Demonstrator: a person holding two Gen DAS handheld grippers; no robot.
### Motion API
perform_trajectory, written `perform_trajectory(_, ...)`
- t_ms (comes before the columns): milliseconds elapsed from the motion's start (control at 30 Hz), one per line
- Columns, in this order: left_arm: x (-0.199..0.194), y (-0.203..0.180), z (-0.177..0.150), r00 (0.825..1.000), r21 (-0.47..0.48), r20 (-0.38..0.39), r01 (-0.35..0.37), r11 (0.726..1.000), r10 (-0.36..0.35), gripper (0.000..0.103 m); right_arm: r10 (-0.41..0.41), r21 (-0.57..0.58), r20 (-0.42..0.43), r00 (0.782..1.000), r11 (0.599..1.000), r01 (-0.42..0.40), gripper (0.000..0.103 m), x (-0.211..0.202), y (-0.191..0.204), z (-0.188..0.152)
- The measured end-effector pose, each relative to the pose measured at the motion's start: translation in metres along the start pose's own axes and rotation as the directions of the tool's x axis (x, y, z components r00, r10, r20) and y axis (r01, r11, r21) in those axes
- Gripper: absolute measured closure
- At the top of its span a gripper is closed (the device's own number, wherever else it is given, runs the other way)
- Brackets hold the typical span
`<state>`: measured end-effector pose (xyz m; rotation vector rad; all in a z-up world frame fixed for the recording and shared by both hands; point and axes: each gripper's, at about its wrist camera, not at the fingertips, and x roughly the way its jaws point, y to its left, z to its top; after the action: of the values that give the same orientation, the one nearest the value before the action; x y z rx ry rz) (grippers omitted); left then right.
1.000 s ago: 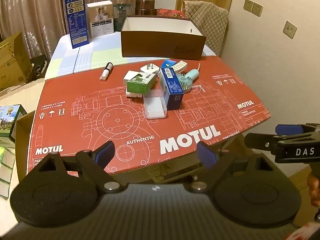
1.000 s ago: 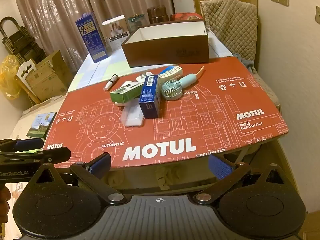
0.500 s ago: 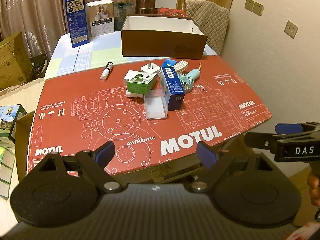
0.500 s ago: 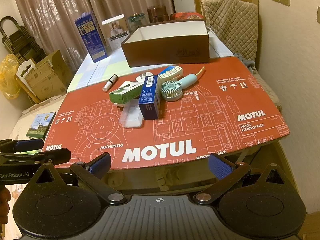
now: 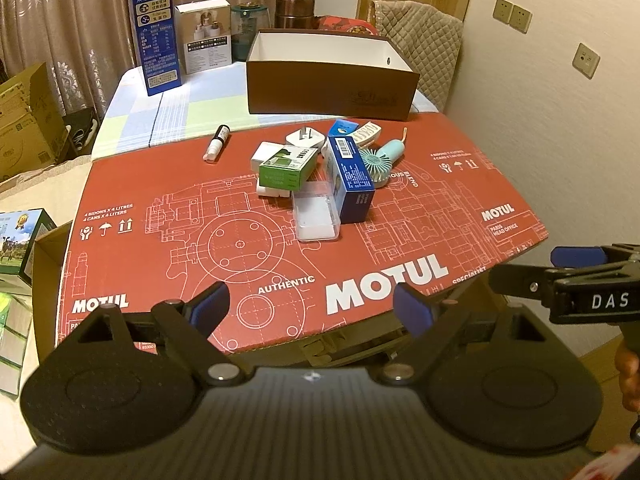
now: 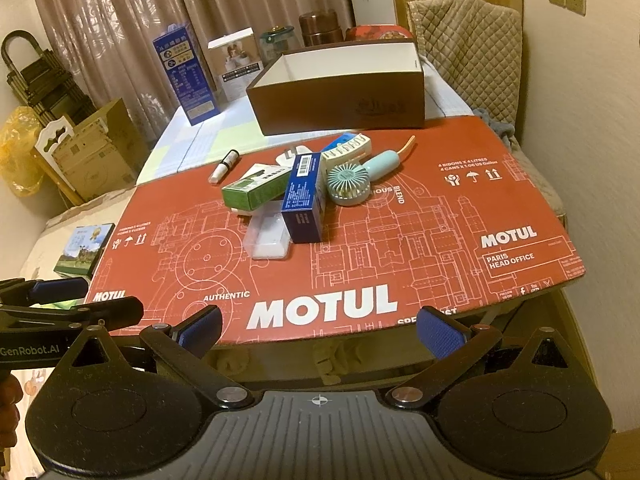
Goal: Organize rigid objects
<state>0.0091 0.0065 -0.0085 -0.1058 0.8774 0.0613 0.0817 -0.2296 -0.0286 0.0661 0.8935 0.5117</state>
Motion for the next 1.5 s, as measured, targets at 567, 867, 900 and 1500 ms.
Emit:
perform_trajectory(567, 0.001, -0.003, 0.003, 1.000, -0.001, -0.004, -0.004, 1.000, 0.004, 0.016, 0.001, -0.001, -0.002, 1.000, 1.000, -0.002, 0.002, 0.000, -0.001, 0.001)
perform_trajectory(867, 0.002, -0.003, 0.003, 1.000, 0.000, -0.005, -0.004, 1.000, 0.004, 0.016, 0.001, 0.000, -0.002, 1.000, 1.000, -0.001, 0.002, -0.001, -0.002, 0.001)
perform_trajectory(900, 0.002, -0.003, 0.003, 1.000, 0.000, -0.005, -0.004, 1.000, 0.004, 0.016, 0.001, 0.000, -0.002, 1.000, 1.000, -0.001, 0.002, -0.001, -0.002, 0.001)
perform_trajectory(1500, 0.004, -0.016, 0.007, 1.000, -0.009, -0.012, -0.024, 1.000, 0.024, 0.016, 0.023, -0.007, -0.009, 1.000, 1.000, -0.023, 0.002, 0.000, -0.008, 0.005)
